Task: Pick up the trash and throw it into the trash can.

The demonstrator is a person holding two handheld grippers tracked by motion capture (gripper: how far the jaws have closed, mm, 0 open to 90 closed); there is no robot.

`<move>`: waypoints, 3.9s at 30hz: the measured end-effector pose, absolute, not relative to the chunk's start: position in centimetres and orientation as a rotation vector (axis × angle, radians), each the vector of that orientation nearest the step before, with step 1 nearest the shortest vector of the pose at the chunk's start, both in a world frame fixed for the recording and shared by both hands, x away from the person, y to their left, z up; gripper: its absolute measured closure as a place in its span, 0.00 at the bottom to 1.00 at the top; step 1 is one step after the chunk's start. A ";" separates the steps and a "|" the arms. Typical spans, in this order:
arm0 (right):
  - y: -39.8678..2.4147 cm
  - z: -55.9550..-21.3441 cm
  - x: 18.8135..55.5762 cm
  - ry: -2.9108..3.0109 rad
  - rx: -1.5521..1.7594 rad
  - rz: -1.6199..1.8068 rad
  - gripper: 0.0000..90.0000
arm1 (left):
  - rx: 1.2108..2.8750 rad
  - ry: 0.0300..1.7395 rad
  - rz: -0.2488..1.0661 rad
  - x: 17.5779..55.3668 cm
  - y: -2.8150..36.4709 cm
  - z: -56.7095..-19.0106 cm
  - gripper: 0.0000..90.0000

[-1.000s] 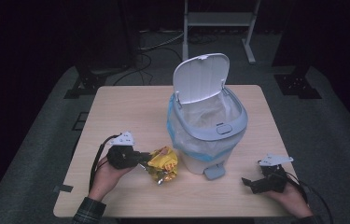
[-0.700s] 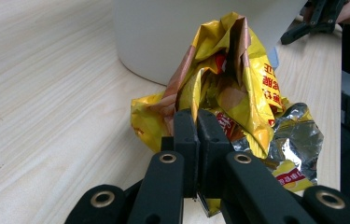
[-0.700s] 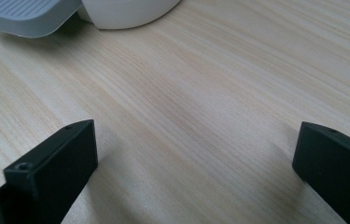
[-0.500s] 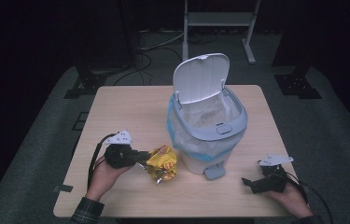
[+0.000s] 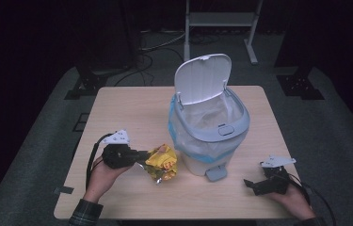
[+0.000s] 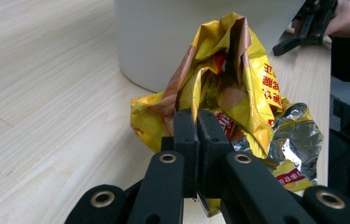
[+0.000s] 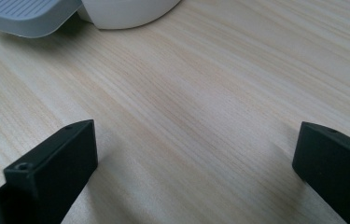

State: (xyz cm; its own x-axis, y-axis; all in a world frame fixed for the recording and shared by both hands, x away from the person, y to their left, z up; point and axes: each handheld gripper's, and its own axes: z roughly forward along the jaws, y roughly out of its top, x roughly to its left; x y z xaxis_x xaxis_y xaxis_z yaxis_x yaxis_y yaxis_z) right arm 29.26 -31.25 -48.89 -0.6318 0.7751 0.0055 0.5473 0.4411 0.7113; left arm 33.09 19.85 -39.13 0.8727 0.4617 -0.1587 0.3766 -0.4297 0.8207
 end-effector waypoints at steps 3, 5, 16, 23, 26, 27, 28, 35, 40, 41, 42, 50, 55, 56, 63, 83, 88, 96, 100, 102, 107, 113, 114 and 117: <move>-31.2 -48.9 29.3 2.376 1.132 0.996 0.00 | 2.060 0.604 0.112 33.1 20.0 -38.9 0.98; -31.2 -48.9 29.3 2.376 1.132 0.996 0.00 | 2.055 0.601 0.112 33.1 20.0 -38.7 0.98; -31.2 -48.9 29.3 2.375 1.131 0.996 0.00 | 2.023 0.591 0.130 32.9 20.6 -37.3 0.98; -31.2 -48.9 29.3 2.376 1.133 0.996 0.00 | 1.999 0.584 0.141 32.8 21.1 -36.5 0.98; -31.2 -48.9 29.3 2.376 1.131 0.996 0.00 | 1.992 0.581 0.147 32.8 21.2 -36.2 0.98; -31.2 -48.9 29.3 2.376 1.131 0.996 0.00 | 1.984 0.581 0.147 32.8 21.2 -36.0 0.98; -31.2 -48.9 29.3 2.376 1.132 0.996 0.00 | 1.985 0.577 0.148 32.8 21.3 -35.9 0.98; -31.2 -48.9 29.3 2.376 1.132 0.996 0.00 | 1.969 0.558 0.151 32.6 21.2 -35.0 0.98; -31.2 -48.9 29.3 2.375 1.132 0.996 0.00 | 1.965 0.543 0.157 32.4 21.0 -34.3 0.98; -31.2 -48.9 29.3 2.376 1.132 0.996 0.00 | 1.961 0.542 0.158 32.4 21.0 -34.2 0.98; -31.2 -48.9 29.3 2.376 1.132 0.996 0.00 | 1.961 0.540 0.159 32.4 21.0 -34.0 0.98; -31.2 -48.9 29.3 2.376 1.132 0.996 0.00 | 1.938 0.523 0.177 32.4 21.3 -32.7 0.98; -31.2 -48.9 29.3 2.376 1.132 0.996 0.00 | 1.930 0.514 0.194 32.4 21.5 -31.8 0.98; -31.2 -48.9 29.3 2.376 1.133 0.996 0.00 | 1.930 0.512 0.196 32.4 21.5 -31.7 0.98; -31.2 -48.9 29.3 2.375 1.132 0.997 0.00 | 1.921 0.497 0.211 32.5 21.5 -30.5 0.98; -31.2 -48.9 29.3 2.375 1.132 0.997 0.00 | 1.902 0.426 0.231 33.0 20.4 -26.7 0.98; -31.2 -48.9 29.3 2.376 1.133 0.997 0.00 | 1.899 0.405 0.236 33.1 20.0 -25.7 0.98; -31.2 -48.9 29.3 2.375 1.132 0.997 0.00 | 1.886 0.377 0.241 33.4 19.4 -24.2 0.98; -31.2 -48.9 29.3 2.375 1.132 0.997 0.00 | 1.876 0.360 0.241 33.6 18.9 -23.4 0.98; -31.2 -48.9 29.3 2.375 1.132 0.997 0.00 | 1.877 0.353 0.245 33.8 18.5 -22.9 0.98; -31.2 -48.9 29.3 2.375 1.132 0.997 0.00 | 1.873 0.335 0.253 34.1 17.7 -22.0 0.98; -31.2 -48.9 29.3 2.375 1.132 0.997 0.00 | 1.872 0.317 0.262 34.7 16.6 -20.9 0.98; -31.2 -48.9 29.3 2.376 1.132 0.997 0.00 | 1.869 0.314 0.263 34.8 16.5 -20.8 0.98; -31.2 -48.9 29.3 2.375 1.132 0.997 0.00 | 1.862 0.302 0.266 35.0 15.8 -20.3 0.98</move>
